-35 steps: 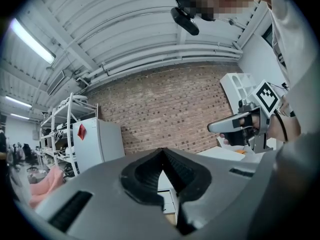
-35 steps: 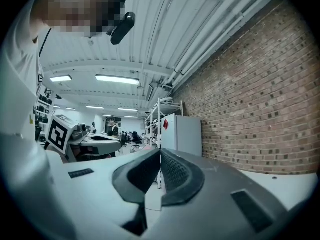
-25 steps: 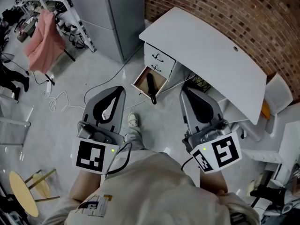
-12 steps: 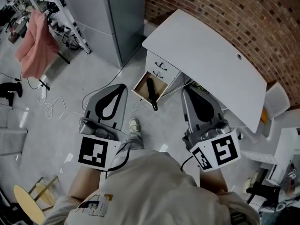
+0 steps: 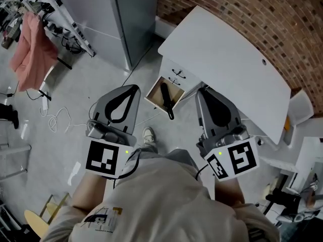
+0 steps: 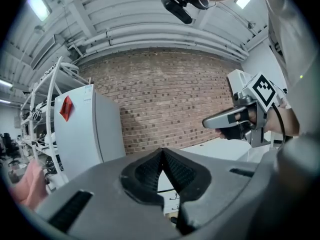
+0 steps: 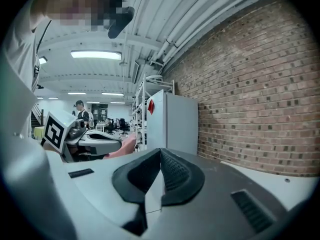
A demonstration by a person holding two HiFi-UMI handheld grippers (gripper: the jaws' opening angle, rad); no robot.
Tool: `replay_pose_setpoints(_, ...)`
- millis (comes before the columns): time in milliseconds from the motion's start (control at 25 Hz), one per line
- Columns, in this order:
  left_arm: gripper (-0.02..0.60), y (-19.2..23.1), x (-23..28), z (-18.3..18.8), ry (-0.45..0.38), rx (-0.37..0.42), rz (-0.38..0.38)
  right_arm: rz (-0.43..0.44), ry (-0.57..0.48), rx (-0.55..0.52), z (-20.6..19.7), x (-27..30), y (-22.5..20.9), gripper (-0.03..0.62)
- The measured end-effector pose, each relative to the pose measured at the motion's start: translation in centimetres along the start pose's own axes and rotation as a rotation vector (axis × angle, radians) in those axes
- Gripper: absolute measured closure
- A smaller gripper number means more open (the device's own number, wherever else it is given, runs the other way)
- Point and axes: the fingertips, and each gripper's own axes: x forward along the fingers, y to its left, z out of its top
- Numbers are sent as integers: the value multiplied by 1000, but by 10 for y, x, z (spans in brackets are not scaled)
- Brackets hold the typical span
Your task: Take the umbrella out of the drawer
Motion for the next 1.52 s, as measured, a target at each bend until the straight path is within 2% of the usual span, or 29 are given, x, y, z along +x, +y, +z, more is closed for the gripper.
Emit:
replay_pose_setpoints(400,574,11,50,-25,49,-39,-45,-3,85,35,-32,39,-29,586)
replay_pose_setpoints(600,574,10,74,-42,102,-41,-12,26,125,62,-58,56,-56,585)
replay_pose_setpoints(800,574,10,100,-72,165,-84,30,64,156,81,-88,81,-78,585)
replay_pose_setpoints(1080,574,15,144,-121,220,-131,59,100,227,128,-151,125,-96,580)
replay_pose_setpoints(1200,574,18,162,-138,223,-123,65,119,268,120,-184,145,-97,497)
replay_pose_setpoints(1520,574,28,201,-227,314,-151,79,115,396,101,-285,195,-104,465)
